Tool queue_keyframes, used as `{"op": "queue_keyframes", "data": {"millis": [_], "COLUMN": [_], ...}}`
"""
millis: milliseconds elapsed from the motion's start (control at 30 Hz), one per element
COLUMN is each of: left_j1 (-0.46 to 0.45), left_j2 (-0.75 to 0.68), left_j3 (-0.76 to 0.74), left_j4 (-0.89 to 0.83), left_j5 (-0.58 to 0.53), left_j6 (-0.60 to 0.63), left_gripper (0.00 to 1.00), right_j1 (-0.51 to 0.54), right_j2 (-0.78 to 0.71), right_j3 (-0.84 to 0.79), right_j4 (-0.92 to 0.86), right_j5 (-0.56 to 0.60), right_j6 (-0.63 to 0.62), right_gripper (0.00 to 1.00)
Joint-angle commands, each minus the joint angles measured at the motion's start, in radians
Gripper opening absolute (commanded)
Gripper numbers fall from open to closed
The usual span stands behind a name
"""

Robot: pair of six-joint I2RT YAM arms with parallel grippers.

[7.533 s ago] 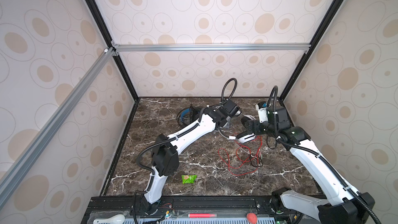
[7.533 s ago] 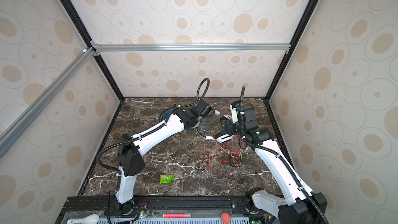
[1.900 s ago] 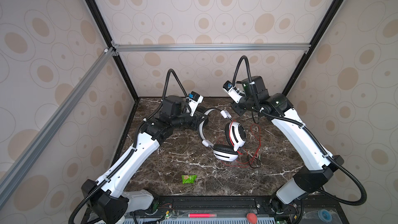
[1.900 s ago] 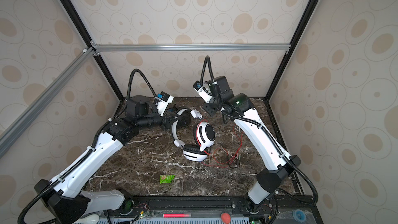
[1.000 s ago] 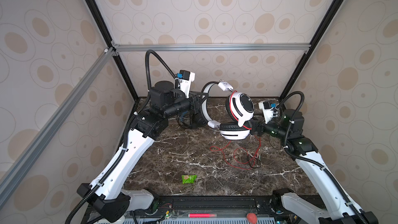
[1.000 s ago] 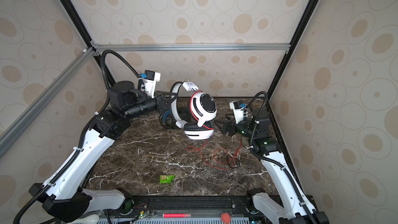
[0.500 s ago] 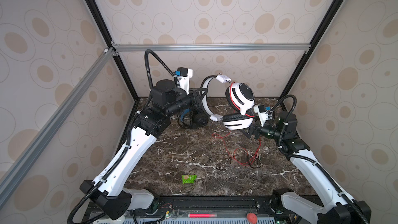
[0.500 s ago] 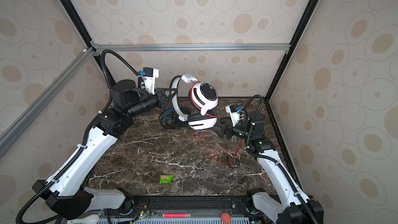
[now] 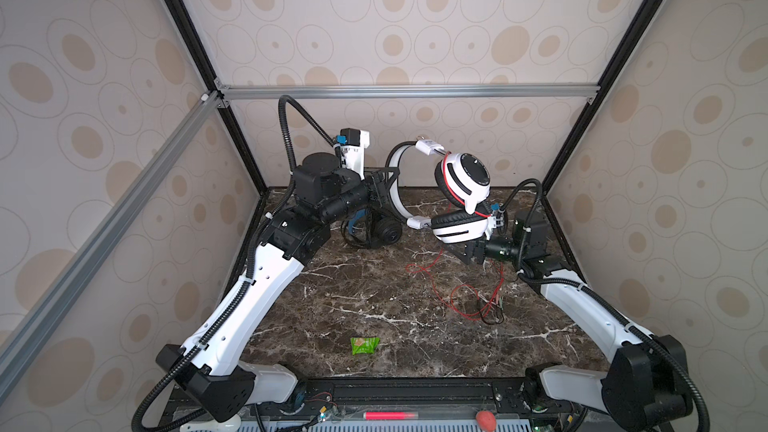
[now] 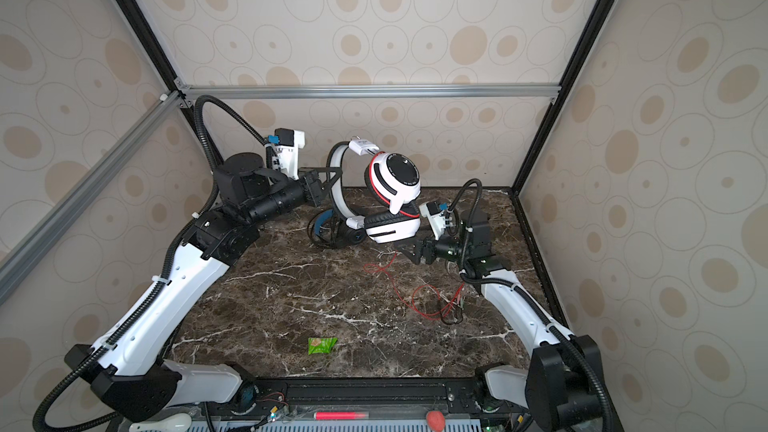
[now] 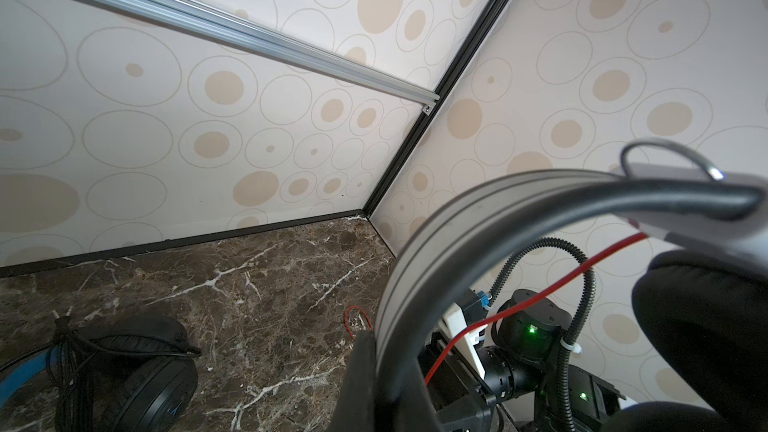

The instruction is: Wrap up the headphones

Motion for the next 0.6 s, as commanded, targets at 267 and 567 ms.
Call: {"op": "queue_keyframes", "data": {"millis": [267, 567], "left_j1": [-0.003, -0.003], "left_j2": [-0.023, -0.015], "left_j3": [0.018, 0.01], "left_j4": [0.132, 0.178], "left_j5": [-0.019, -0.019], "left_j6": [-0.07, -0.106], "left_gripper": [0.0, 0.0], "right_j1": [0.112, 0.128], "right_j2": [0.147, 0.178], "right_j3": [0.002, -0.089], "right_j4": [0.221, 0.381], "right_j5": [0.034, 0.128], "right_j6": [0.089, 0.183], "right_gripper": [0.78, 0.41]}}
